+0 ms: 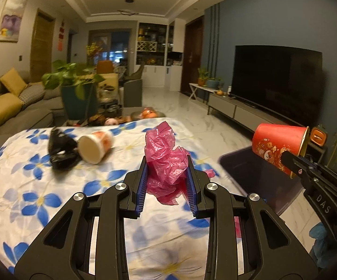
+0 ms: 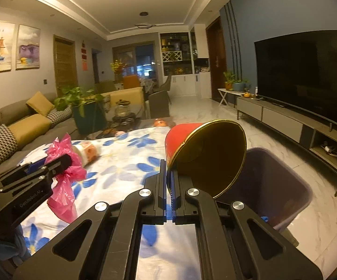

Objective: Collect trash
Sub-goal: 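Carry the pink bag and red cup over the grey bin and open both tools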

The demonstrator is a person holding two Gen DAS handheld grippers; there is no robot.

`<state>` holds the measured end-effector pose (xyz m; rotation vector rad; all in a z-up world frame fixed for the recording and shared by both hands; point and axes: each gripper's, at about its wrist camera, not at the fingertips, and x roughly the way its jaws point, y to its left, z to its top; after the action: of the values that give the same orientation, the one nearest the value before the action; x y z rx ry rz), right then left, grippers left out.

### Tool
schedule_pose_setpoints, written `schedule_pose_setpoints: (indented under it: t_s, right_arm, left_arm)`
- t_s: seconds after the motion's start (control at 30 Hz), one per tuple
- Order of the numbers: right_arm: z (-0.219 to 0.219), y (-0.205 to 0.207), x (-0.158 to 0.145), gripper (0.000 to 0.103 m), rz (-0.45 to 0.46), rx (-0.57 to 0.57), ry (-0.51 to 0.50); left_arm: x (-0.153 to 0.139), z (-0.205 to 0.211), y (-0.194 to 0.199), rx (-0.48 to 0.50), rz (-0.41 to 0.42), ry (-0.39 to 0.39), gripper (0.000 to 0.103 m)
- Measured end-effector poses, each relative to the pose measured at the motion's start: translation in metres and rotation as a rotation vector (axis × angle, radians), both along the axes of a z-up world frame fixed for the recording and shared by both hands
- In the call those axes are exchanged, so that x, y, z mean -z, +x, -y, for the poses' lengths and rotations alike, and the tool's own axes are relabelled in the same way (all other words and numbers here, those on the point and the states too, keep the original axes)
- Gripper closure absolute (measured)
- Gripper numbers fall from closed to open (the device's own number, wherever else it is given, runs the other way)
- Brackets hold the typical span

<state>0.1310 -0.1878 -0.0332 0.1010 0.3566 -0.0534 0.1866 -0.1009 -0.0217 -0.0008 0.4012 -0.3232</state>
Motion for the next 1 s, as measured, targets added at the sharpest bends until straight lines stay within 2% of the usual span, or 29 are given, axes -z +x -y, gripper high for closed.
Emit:
schedule_pose_setpoints:
  t_s: [0.57,0.8,1.0]
  right_arm:
    - [0.081,-0.003,0.009,0.1,0.012,0.188,-0.026]
    - [0.093,-0.003,0.015,0.1,0.009,0.206,-0.016]
    - [0.094,-0.003,0.018,0.1,0.016,0.196,-0.007]
  left_arm:
    - [0.008,0.105,0.023,0.195,0.025,-0.001,0.074]
    - [0.014,0.13,0.028,0.233,0.016,-0.014,0.074]
    - [0.018,0.135,0.037,0.241,0.009,-0.022,0.074]
